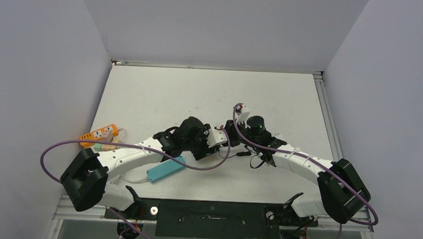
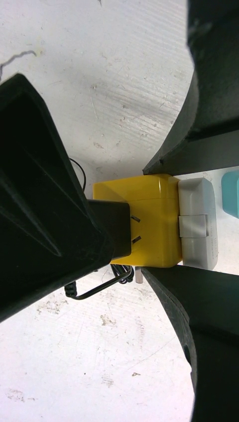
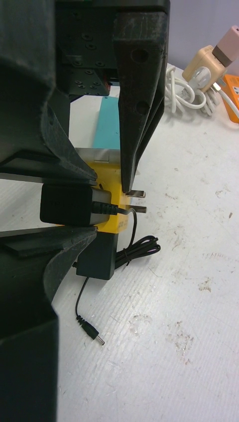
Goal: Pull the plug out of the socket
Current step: Remove the plug from the socket.
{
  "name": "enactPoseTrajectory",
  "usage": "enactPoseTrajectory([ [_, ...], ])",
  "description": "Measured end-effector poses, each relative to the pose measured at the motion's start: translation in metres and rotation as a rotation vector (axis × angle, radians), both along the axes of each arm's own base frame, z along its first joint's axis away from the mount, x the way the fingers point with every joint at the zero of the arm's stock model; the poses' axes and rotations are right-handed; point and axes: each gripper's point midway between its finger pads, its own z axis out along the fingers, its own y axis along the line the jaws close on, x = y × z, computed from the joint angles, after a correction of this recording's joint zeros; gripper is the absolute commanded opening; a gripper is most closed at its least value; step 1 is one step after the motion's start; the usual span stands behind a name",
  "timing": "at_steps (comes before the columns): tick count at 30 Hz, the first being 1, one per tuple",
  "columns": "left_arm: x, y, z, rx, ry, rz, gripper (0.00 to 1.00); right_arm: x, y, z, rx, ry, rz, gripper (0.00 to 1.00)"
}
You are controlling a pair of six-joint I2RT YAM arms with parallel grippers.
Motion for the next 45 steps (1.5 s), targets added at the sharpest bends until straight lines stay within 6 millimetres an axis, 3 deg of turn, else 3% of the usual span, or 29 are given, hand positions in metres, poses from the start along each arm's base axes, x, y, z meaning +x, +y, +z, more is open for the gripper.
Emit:
enactPoseTrajectory([
  [12, -0.001, 0.005, -0.007, 0.027, 0.037, 0.021, 0.00, -0.006, 0.010, -0.003, -0.049, -0.050, -0.016, 0.05],
  [45, 0.005, -0.004, 0.002, -0.007, 0.010, 0.023, 0.00, 0.005, -0.005, 0.002, 0.005, 0.005, -0.037, 0.05],
])
